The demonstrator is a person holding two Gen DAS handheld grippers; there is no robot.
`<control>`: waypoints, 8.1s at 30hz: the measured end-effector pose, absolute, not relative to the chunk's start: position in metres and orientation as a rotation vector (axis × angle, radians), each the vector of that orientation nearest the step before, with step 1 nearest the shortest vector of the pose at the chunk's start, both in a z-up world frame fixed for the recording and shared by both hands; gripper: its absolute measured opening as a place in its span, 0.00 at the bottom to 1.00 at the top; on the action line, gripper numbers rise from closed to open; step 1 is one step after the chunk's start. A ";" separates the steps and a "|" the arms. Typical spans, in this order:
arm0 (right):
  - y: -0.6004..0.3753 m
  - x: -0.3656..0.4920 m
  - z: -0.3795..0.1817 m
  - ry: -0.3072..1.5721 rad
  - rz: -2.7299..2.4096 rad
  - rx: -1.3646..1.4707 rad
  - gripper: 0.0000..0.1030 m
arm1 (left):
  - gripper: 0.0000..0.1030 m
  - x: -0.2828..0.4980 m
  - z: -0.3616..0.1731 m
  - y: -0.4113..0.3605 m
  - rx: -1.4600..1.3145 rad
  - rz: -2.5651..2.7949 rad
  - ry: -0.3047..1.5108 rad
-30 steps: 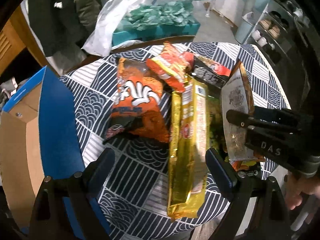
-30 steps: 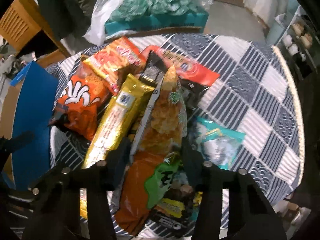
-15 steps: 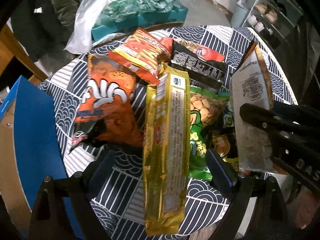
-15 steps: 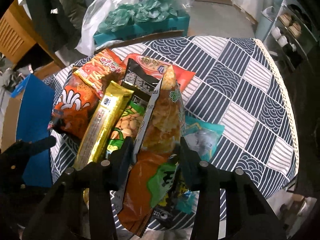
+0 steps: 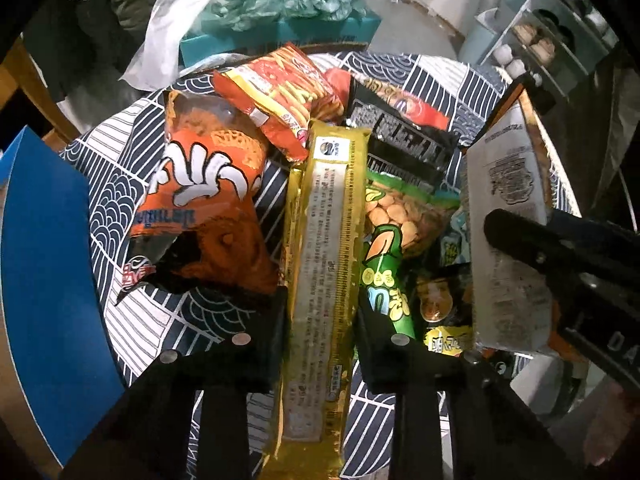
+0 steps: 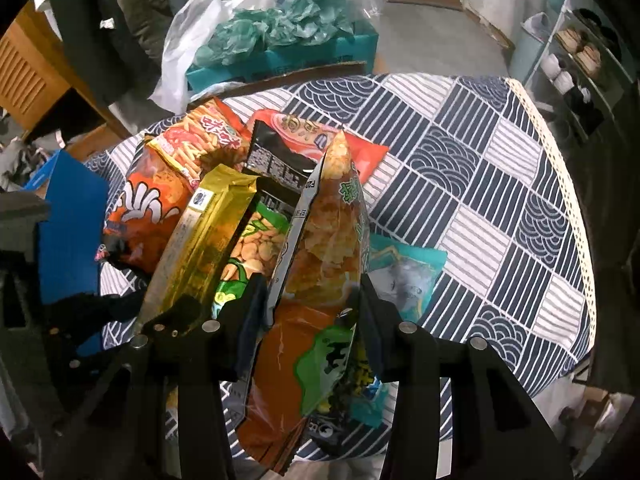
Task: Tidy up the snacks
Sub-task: 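Grasp the long gold bar with the left gripper while the right grasps the orange-green chip bag, then lift both held snacks and carry them over the cardboard box, then lower both snacks into the box and open both grippers, then move both open grippers back over the snack pile, then grasp a second gold bar with the left gripper while the right grasps the dark yellow-label bag, then lift both held snacks and carry them over the cardboard box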
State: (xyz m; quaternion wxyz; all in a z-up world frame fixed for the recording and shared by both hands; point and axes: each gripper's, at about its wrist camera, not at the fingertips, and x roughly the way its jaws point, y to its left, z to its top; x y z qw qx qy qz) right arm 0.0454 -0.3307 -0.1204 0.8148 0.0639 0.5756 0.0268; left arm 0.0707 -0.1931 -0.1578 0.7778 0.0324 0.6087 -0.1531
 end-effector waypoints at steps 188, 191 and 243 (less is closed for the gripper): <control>-0.315 0.032 -0.191 1.433 0.010 0.126 0.82 | 0.81 0.039 -0.148 -0.153 0.169 -0.151 1.261; -0.314 0.036 -0.197 1.433 0.003 0.108 0.82 | 0.81 0.041 -0.154 -0.157 0.185 -0.164 1.282; -0.315 0.020 -0.115 1.212 0.077 0.104 0.63 | 0.27 0.032 -0.118 -0.163 0.035 -0.359 1.208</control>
